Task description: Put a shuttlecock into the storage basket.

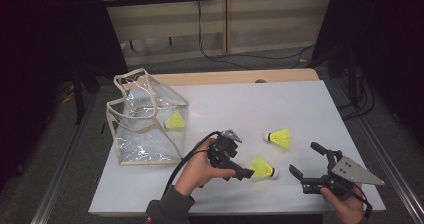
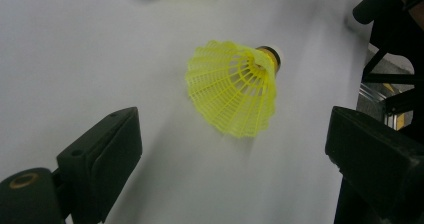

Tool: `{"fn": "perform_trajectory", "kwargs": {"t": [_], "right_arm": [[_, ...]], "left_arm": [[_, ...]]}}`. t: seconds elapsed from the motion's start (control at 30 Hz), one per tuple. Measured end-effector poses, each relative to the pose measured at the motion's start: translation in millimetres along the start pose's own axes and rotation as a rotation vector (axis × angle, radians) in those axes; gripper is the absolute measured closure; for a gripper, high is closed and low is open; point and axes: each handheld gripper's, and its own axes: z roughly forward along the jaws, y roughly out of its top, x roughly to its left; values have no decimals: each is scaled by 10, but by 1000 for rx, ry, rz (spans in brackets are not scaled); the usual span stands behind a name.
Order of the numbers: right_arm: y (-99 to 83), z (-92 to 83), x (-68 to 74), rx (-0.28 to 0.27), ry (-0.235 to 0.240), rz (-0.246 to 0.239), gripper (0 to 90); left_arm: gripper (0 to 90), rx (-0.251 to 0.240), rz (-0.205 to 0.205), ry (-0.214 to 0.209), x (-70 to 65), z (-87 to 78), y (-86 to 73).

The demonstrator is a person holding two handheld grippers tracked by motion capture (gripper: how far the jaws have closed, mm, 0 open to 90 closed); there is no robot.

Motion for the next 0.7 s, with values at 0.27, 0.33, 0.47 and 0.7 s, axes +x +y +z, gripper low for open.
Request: {"fn": "perform_trajectory", "kwargs": {"t": [0.27,0.33,0.47,0.7], "right_arm": [[0,2,3,1,1,-1,20],[-1,3,1,1,1,1,20],[-4,4,-2,4,1,-1,20],[-5,8,-7,3,2,-2,20]], "left_arm": [[98,-4,10,-2,-9,64,0],[107,-2,21,-7,-13,73,3],[114,-5,26,-19,-27,110,6],[133,-13,27,-34,-46,160,11]]}}
